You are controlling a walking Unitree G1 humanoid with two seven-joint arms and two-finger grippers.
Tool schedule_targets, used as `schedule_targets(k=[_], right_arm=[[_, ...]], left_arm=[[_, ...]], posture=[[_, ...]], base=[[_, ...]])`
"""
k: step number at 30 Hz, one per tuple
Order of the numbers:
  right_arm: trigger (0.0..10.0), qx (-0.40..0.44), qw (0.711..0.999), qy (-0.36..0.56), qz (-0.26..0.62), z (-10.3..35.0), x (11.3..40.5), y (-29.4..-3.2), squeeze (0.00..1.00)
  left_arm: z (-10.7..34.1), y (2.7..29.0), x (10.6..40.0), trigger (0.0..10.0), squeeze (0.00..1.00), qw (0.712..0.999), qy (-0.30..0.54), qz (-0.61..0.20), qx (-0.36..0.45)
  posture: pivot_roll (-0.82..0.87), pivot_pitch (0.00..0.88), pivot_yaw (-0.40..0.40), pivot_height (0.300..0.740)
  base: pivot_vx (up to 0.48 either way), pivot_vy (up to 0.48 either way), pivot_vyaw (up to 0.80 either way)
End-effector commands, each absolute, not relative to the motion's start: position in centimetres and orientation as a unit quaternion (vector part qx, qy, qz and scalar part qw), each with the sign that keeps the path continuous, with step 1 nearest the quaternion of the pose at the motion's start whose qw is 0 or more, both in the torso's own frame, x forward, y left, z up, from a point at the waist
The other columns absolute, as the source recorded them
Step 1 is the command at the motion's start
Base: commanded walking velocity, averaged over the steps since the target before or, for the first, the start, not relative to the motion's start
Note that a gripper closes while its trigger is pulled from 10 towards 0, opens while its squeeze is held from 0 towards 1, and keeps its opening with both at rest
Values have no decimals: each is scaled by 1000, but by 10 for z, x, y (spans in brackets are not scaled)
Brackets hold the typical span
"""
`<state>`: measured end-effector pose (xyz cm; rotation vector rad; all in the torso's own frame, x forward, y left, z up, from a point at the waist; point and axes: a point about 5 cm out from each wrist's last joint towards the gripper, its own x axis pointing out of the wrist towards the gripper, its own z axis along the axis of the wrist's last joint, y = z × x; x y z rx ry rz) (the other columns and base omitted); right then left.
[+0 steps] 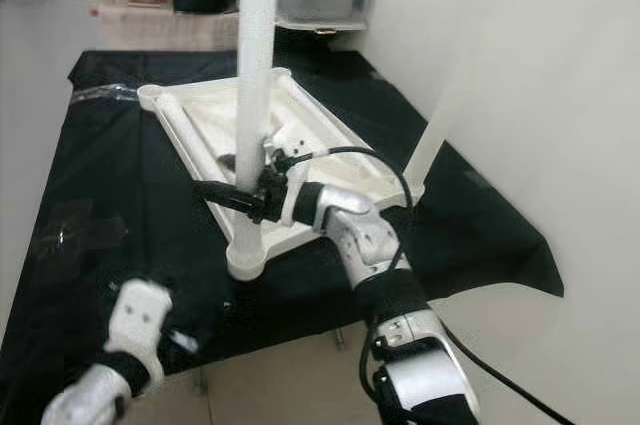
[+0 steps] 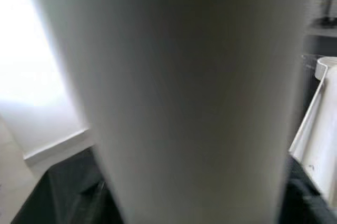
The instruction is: Building children table
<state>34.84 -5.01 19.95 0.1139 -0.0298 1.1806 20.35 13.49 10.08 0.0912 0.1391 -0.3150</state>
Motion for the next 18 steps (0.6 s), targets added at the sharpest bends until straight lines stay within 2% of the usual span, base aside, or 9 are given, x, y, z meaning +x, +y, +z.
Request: schedule_targets(k=[1, 2, 3, 5, 7, 10, 12, 13, 18], right_arm=[[0, 41, 848, -1, 529, 196, 355, -49, 0], [0, 41, 848, -1, 529, 196, 355, -49, 0], [0, 22, 883, 14, 469, 194, 366, -56, 0], [0, 7, 905, 23, 426, 192, 373, -61, 0], [0, -6, 982, 70, 174, 181, 393, -100, 0], [39, -2, 995, 91, 46, 169, 391, -120, 0], [39, -2, 995, 91, 46, 169, 391, -120, 0], [10000, 6, 992, 103, 70, 160, 379, -107, 0], [10000, 29, 985, 81, 148, 163, 365, -81, 0]], left_arm=[[105, 140, 200, 10000, 0, 987, 65, -138, 41], [105, 140, 200, 10000, 0, 987, 65, -138, 41], [109, 143, 196, 10000, 0, 990, 64, -124, 32], [112, 145, 193, 10000, 0, 991, 64, -115, 26], [112, 144, 183, 10000, 0, 993, 77, -86, -1], [110, 144, 177, 10000, 0, 994, 90, -60, -19], [110, 144, 177, 10000, 0, 994, 90, -60, -19], [111, 146, 174, 10000, 0, 994, 97, -48, -16], [111, 147, 178, 10000, 0, 993, 99, -63, -14]], posture=[[199, 0, -144, 740], [199, 0, -144, 740], [199, 0, -141, 740], [199, 0, -141, 740], [201, 0, -138, 740], [199, 0, -134, 740], [199, 0, -134, 740], [198, 0, -124, 740], [188, 0, -120, 740]], base=[[0, 0, 0], [0, 0, 0], [0, 0, 0], [0, 0, 0], [0, 0, 0], [0, 0, 0], [0, 0, 0], [0, 0, 0], [0, 0, 0]])
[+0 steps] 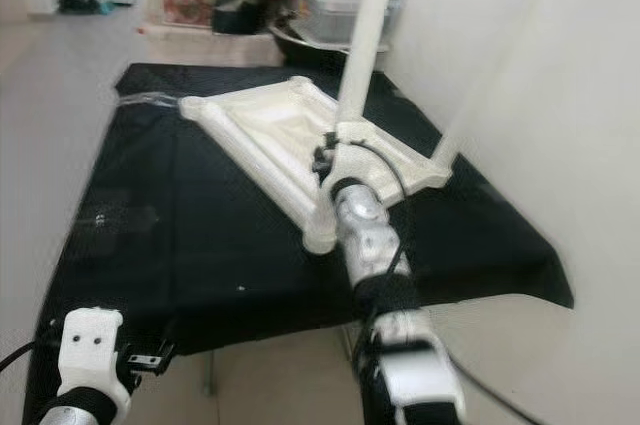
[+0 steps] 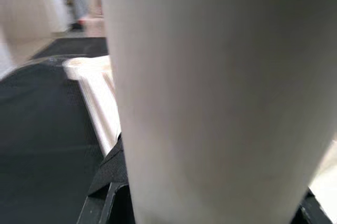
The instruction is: Building children table
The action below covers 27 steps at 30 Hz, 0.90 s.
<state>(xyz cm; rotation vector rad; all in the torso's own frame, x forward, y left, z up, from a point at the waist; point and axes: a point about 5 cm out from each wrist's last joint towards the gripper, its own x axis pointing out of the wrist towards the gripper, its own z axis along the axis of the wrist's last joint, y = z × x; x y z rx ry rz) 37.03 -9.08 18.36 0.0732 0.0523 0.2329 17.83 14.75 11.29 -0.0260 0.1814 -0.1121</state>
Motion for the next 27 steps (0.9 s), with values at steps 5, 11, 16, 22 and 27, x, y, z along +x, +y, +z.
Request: schedule_targets(k=[5, 11, 16, 22, 27], right_arm=[[10000, 55, 978, 40, 199, 178, 366, -75, 1000], [10000, 108, 926, -30, 361, 227, 364, -63, 0], [10000, 43, 815, -73, 574, 238, 341, -72, 0], [10000, 28, 799, -45, 600, 223, 341, -63, 0], [0, 35, 855, 7, 518, 196, 357, -49, 0]], left_arm=[[112, 143, 181, 10000, 0, 992, 98, -81, -18], [113, 138, 182, 10000, 0, 990, 104, -93, -32], [112, 137, 181, 10000, 0, 988, 111, -98, -41], [112, 136, 182, 10000, 0, 988, 110, -101, -43], [114, 134, 183, 10000, 0, 987, 109, -106, -46]], posture=[[185, 0, -120, 740], [185, 0, -126, 740], [193, 0, -134, 740], [200, 0, -141, 740], [204, 0, -142, 740]], base=[[0, 0, 0], [0, 0, 0], [0, 0, 0], [0, 0, 0], [0, 0, 0]])
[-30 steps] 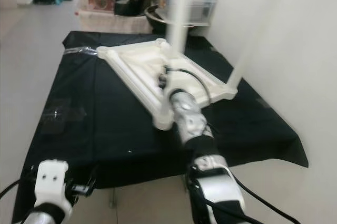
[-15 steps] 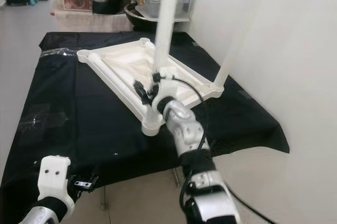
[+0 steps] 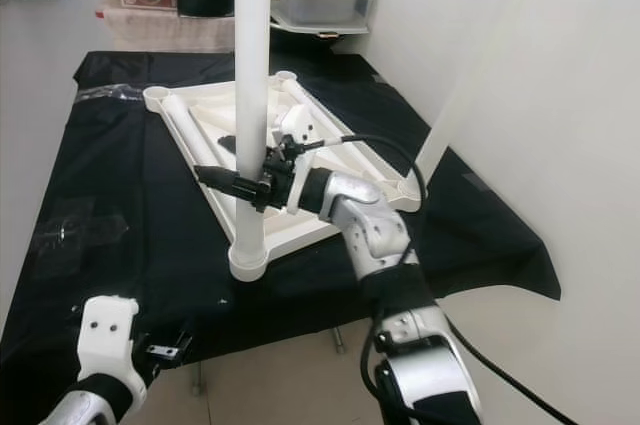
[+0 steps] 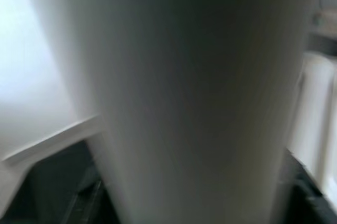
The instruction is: Building children table
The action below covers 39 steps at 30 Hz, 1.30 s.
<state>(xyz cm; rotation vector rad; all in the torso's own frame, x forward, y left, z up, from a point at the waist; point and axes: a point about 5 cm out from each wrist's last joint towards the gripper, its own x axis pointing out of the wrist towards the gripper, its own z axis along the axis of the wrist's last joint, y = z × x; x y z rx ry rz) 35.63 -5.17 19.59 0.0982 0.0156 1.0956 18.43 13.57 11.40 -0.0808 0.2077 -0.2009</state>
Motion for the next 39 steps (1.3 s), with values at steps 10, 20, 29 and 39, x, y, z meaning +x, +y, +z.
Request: schedule_targets(k=[10, 20, 29, 39], right_arm=[[0, 28, 992, 121, -18, 140, 379, -121, 0], [10000, 97, 985, 24, 138, 170, 363, -66, 1000], [10000, 127, 941, -44, 311, 224, 370, -66, 0], [2431, 52, 824, -25, 563, 198, 332, -46, 0]], left_arm=[[113, 131, 186, 10000, 0, 984, 113, -127, -53], [112, 129, 188, 10000, 0, 982, 115, -135, -59], [112, 128, 188, 10000, 0, 982, 115, -138, -63], [113, 127, 189, 10000, 0, 981, 115, -145, -64]], posture=[[178, 0, -123, 740], [166, 0, -121, 740], [167, 0, -127, 740], [184, 0, -136, 740]], base=[[0, 0, 0], [0, 0, 0], [0, 0, 0], [0, 0, 0]])
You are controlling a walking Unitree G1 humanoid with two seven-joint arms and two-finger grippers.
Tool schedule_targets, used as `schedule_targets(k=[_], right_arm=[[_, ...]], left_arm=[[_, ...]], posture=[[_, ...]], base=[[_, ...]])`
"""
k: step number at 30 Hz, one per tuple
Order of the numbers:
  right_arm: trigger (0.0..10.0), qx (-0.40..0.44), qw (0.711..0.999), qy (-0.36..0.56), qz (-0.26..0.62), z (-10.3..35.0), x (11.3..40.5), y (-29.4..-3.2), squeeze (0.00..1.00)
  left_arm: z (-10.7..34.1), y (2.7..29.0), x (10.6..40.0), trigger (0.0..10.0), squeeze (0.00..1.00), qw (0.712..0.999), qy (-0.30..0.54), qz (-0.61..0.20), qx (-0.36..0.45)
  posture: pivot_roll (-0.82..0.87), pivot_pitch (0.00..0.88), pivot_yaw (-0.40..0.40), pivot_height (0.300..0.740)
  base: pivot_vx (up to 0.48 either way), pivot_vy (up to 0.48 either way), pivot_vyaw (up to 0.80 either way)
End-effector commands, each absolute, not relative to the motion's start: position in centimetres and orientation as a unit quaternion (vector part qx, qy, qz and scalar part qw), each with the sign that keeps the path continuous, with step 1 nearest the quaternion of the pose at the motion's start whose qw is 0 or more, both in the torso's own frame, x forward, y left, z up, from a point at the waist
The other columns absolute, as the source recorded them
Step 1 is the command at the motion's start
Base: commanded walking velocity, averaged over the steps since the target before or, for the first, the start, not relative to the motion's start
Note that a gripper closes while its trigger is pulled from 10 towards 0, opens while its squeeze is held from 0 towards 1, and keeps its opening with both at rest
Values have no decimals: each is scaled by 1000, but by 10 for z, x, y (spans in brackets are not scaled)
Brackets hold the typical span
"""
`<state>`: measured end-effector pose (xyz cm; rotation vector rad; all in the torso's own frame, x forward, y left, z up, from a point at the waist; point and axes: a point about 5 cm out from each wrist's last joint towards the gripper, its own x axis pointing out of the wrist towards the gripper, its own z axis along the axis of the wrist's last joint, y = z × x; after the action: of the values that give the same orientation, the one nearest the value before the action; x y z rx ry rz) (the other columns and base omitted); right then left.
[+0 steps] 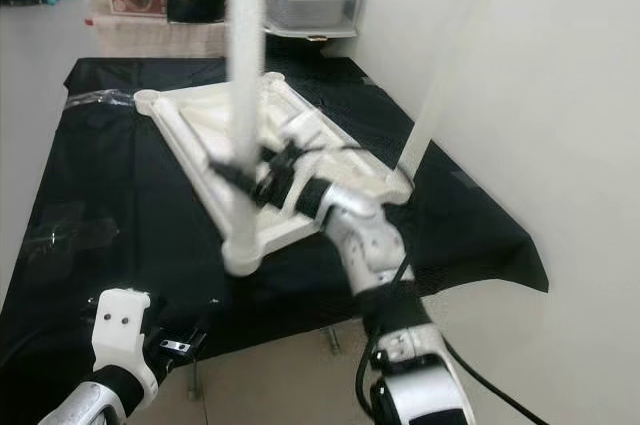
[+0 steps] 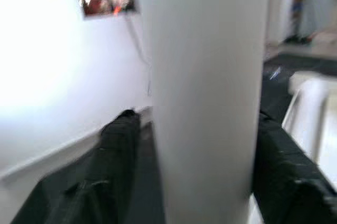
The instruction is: Building children table
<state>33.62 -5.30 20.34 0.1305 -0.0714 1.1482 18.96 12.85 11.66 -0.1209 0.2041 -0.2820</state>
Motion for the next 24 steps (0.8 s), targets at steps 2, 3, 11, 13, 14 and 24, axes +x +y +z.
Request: schedule_targets(k=[2, 3, 11, 13, 14, 24], right_arm=[[1255, 50, 827, -14, 560, 191, 333, -43, 0], [2118, 50, 830, -6, 556, 187, 334, -40, 0], [10000, 44, 837, 14, 545, 178, 333, -33, 0], [157, 59, 855, 10, 515, 179, 338, -32, 0], [157, 59, 855, 10, 515, 179, 338, -32, 0], [0, 23, 990, 136, 17, 131, 373, -110, 0]], left_arm=[[113, 127, 189, 10000, 0, 981, 115, -145, -64], [113, 127, 188, 10000, 0, 981, 115, -145, -65], [113, 125, 189, 10000, 0, 979, 116, -155, -68], [113, 124, 189, 10000, 0, 978, 115, -157, -69], [113, 124, 189, 10000, 0, 978, 115, -157, -69], [112, 123, 189, 10000, 0, 979, 116, -152, -74]], posture=[[184, 0, -136, 740], [187, 0, -137, 740], [180, 0, -133, 740], [180, 0, -133, 740], [180, 0, -133, 740], [177, 0, -144, 740]], base=[[0, 0, 0], [0, 0, 0], [0, 0, 0], [0, 0, 0], [0, 0, 0], [0, 0, 0]])
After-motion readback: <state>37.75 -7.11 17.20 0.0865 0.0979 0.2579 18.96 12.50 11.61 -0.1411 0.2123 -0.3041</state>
